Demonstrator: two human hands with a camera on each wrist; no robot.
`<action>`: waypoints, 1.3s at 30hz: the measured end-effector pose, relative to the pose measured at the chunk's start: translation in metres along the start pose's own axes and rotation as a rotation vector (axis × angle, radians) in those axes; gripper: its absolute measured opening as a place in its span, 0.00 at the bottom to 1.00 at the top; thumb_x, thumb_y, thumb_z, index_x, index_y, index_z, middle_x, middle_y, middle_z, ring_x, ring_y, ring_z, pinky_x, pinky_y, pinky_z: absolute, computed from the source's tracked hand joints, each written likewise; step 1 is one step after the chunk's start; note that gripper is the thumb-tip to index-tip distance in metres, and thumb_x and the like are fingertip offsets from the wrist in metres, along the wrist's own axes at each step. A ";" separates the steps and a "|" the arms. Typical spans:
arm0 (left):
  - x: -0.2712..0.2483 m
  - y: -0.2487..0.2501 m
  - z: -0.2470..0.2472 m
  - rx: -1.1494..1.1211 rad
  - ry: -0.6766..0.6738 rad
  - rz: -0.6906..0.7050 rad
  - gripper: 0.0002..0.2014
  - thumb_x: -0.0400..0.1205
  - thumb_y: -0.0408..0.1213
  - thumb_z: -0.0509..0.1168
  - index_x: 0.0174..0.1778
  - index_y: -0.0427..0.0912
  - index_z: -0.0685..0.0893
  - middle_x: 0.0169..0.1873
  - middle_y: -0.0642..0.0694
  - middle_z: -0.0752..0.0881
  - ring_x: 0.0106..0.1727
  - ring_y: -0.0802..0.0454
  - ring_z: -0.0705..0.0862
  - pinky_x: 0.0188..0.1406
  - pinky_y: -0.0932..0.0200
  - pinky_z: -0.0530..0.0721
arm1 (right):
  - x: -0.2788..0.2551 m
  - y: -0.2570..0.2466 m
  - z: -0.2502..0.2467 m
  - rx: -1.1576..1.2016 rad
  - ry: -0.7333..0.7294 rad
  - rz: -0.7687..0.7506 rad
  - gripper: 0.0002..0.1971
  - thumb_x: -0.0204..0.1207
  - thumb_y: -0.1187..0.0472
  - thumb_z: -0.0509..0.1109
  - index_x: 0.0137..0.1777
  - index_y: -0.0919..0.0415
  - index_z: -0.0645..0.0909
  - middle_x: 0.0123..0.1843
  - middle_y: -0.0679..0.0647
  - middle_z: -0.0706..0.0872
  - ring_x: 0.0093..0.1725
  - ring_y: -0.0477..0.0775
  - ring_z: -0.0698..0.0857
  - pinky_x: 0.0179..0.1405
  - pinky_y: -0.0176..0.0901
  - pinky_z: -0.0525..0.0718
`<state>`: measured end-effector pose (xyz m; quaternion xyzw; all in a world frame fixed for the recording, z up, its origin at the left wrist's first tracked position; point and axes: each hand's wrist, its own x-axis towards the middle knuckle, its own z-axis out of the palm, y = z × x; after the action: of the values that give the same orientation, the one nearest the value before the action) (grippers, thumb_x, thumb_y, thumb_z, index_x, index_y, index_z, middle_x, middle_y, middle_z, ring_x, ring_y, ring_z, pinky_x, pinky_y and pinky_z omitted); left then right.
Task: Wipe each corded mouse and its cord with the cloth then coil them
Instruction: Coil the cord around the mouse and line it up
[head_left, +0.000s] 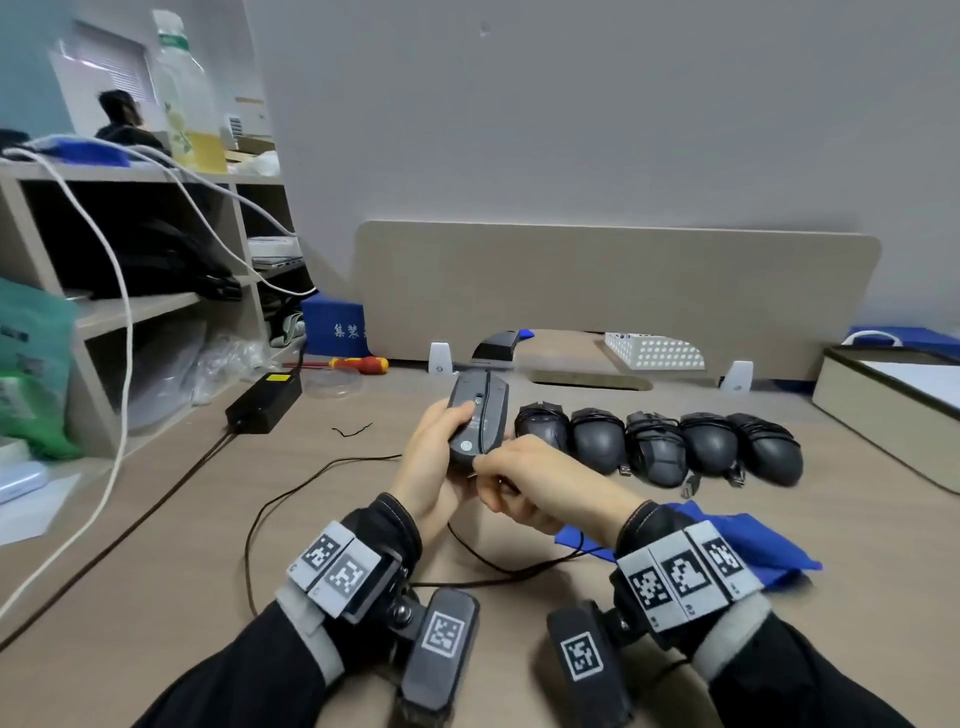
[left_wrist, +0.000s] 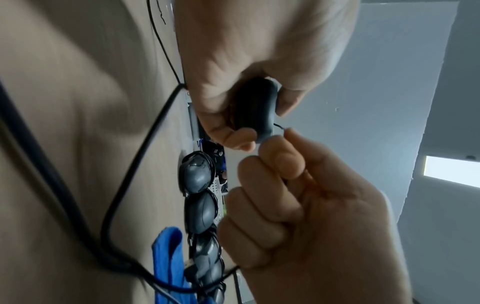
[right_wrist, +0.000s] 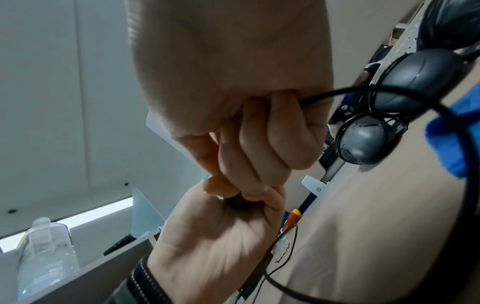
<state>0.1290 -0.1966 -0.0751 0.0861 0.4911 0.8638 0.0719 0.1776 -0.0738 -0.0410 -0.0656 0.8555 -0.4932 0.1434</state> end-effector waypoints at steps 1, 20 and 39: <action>0.000 0.000 0.001 -0.016 -0.012 0.003 0.07 0.89 0.34 0.57 0.56 0.40 0.80 0.37 0.43 0.90 0.34 0.52 0.90 0.30 0.60 0.87 | 0.000 0.000 0.000 -0.011 -0.006 0.001 0.20 0.82 0.57 0.57 0.27 0.58 0.72 0.20 0.49 0.60 0.20 0.47 0.56 0.22 0.35 0.51; -0.008 0.021 -0.004 0.136 0.065 0.172 0.17 0.84 0.33 0.64 0.69 0.47 0.73 0.39 0.41 0.84 0.21 0.48 0.73 0.12 0.67 0.61 | -0.005 0.030 -0.032 0.258 -0.007 -0.045 0.20 0.90 0.53 0.57 0.42 0.62 0.83 0.24 0.47 0.59 0.22 0.44 0.53 0.18 0.32 0.51; -0.026 0.012 0.007 0.822 -0.427 0.098 0.12 0.76 0.29 0.75 0.53 0.45 0.86 0.29 0.47 0.84 0.17 0.49 0.71 0.12 0.67 0.66 | -0.007 0.041 -0.051 0.247 0.349 -0.046 0.17 0.78 0.59 0.76 0.30 0.61 0.77 0.21 0.47 0.65 0.19 0.45 0.58 0.16 0.33 0.55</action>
<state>0.1553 -0.2022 -0.0632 0.3065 0.7622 0.5630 0.0902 0.1699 -0.0092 -0.0504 0.0194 0.7988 -0.6012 -0.0110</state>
